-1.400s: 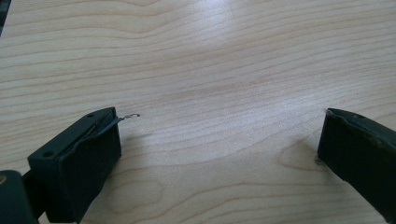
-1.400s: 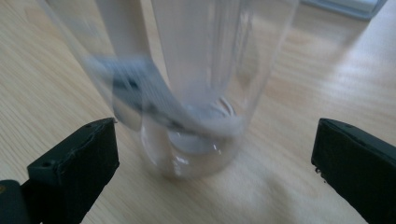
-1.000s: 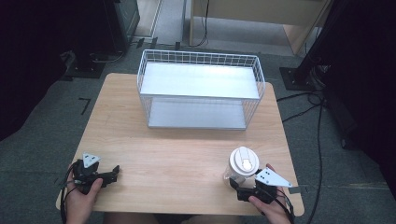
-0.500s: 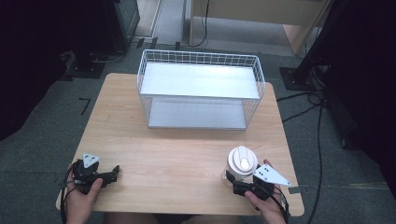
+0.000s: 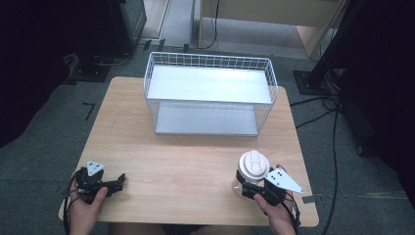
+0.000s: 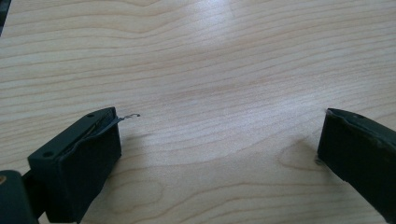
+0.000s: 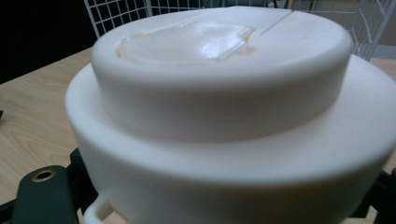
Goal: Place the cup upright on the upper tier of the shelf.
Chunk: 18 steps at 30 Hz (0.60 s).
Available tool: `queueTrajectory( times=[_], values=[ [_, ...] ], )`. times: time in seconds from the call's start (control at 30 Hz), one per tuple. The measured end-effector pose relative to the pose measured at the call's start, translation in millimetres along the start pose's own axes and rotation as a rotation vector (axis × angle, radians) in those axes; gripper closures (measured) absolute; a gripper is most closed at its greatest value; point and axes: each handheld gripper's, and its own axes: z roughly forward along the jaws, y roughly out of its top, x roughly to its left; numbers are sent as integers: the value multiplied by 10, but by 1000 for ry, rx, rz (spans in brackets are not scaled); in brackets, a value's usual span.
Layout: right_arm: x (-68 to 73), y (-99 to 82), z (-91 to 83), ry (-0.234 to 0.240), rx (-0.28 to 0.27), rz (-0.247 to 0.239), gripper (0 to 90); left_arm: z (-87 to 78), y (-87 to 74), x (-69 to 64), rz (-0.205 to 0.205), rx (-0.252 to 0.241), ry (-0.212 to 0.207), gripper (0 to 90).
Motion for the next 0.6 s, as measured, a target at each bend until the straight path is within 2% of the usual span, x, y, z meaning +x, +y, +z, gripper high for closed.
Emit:
queueTrajectory(
  times=[0.2, 0.4, 0.6],
  values=[
    [-40, 138, 4, -10, -38, 43, 156, 0, 0, 0, 0, 0, 0, 0],
    [-18, 271, 43, -21, -49, 37, 156, 0, 0, 0, 0, 0, 0, 0],
    [29, 495, 117, -33, -68, 38, 157, 0, 0, 1, 1, 1, 0, 0]
  ],
)
